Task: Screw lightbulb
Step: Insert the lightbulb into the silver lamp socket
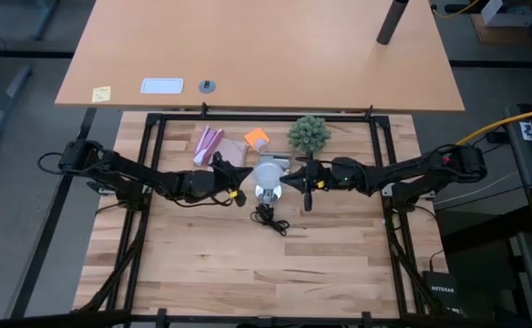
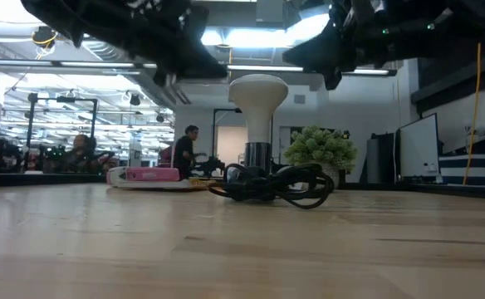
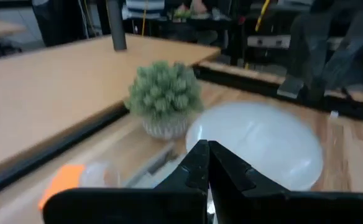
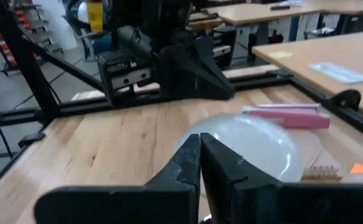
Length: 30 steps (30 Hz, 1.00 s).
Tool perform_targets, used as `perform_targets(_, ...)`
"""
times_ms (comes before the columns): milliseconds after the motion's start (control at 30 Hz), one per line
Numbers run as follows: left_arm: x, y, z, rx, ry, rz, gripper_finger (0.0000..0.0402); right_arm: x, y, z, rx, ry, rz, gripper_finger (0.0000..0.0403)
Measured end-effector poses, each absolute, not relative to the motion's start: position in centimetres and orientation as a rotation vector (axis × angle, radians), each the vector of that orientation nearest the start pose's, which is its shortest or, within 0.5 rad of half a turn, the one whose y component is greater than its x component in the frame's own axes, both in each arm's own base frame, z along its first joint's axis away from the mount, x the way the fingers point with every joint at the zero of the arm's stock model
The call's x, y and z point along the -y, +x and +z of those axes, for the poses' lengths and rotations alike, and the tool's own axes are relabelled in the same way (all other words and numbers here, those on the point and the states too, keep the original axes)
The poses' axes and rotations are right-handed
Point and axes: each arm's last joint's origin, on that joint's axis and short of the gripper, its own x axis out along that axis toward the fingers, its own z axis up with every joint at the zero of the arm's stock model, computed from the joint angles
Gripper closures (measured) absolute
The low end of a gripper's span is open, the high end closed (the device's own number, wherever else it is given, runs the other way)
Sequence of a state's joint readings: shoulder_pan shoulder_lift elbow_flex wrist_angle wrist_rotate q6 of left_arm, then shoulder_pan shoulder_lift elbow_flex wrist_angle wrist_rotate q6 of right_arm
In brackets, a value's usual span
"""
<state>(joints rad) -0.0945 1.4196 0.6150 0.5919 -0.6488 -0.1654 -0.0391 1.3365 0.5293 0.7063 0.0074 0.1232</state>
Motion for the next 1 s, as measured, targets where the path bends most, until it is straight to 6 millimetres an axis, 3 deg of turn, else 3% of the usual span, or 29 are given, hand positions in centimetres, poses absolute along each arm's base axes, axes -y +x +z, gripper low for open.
perform_targets(200, 1.8, 26.9, 23.7, -0.071, -0.074, 0.531, 0.0401, 1.1, 25.8, 23.3, -0.031, 0.05, -0.077, 0.0387)
perform_targets(367, 3.5, 26.6, 24.0, -0.067, -0.08, 0.439, 0.0401, 1.3, 25.4, 23.7, -0.031, 0.003, -0.153, 0.0387)
perform_targets(667, 6.3, 27.1, 22.1, -0.136, -0.098, 0.311, 0.0402, 1.7, 25.3, 22.9, -0.128, -0.097, -0.287, 0.0387)
perform_targets(1000, 4.6, 28.5, 19.7, -0.192, -0.148, 0.4, 0.0401, 1.8, 26.2, 20.9, -0.216, -0.096, -0.285, 0.0387)
